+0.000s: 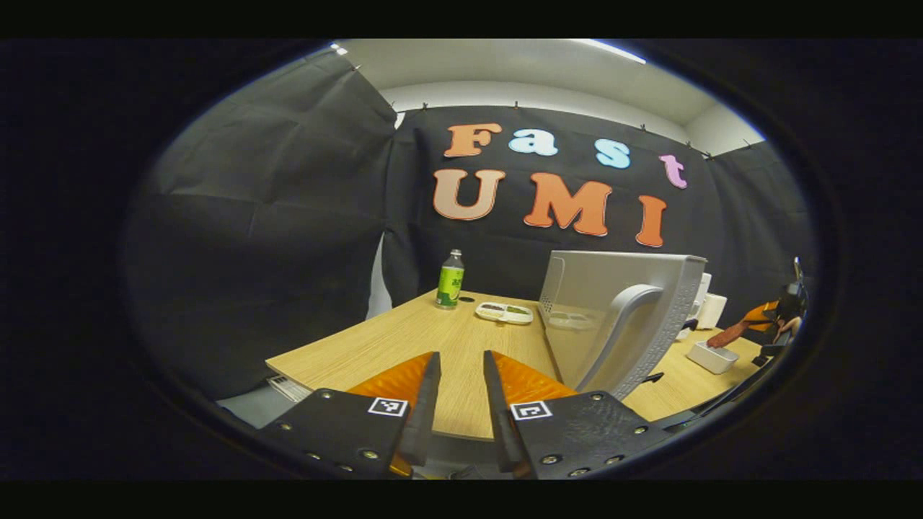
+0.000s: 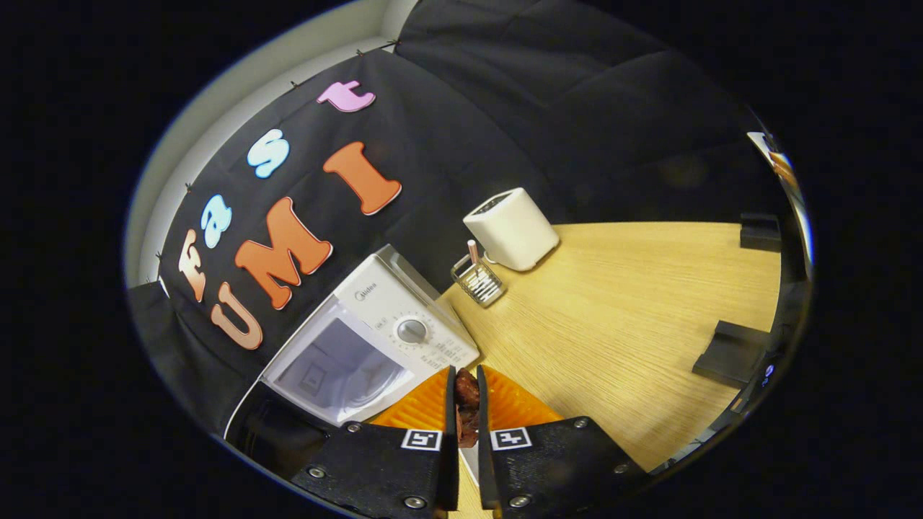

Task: Open the microwave oven with the left hand, put the food in, and close the microwave oven.

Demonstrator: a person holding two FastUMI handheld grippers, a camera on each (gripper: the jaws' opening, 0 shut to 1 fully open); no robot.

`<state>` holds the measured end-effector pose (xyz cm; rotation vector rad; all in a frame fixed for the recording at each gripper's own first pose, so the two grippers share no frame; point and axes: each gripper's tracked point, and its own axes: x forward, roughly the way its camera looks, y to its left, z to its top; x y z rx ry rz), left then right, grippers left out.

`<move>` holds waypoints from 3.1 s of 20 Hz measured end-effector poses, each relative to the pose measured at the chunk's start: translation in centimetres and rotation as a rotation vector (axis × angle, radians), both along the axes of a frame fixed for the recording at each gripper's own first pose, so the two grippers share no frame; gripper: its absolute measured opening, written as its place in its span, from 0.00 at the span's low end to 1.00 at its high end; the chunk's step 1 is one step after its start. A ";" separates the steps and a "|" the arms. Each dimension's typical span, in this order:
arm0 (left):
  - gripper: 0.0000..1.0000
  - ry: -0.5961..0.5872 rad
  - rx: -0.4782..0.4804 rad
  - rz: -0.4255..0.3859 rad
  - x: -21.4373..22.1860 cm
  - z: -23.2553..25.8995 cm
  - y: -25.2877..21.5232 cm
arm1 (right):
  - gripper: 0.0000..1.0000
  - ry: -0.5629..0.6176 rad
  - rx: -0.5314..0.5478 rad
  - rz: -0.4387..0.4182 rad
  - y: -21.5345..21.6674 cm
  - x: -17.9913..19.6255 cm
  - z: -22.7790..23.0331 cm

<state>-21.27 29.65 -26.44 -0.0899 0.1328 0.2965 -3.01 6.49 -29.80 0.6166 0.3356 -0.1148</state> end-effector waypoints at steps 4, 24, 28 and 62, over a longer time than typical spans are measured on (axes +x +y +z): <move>0.36 -0.001 -0.001 -0.013 0.7 0.1 0.5 | 0.10 -0.069 0.010 0.061 4.0 0.9 3.8; 0.95 0.020 0.046 0.016 2.2 0.1 4.3 | 0.10 -0.114 0.155 0.197 26.0 14.8 0.8; 0.96 0.030 0.041 0.034 2.3 -0.1 5.6 | 0.10 -0.111 0.170 0.172 26.8 17.4 -1.2; 0.95 0.011 0.080 0.002 3.2 2.2 1.0 | 0.94 -0.163 -0.480 0.422 15.4 9.6 6.2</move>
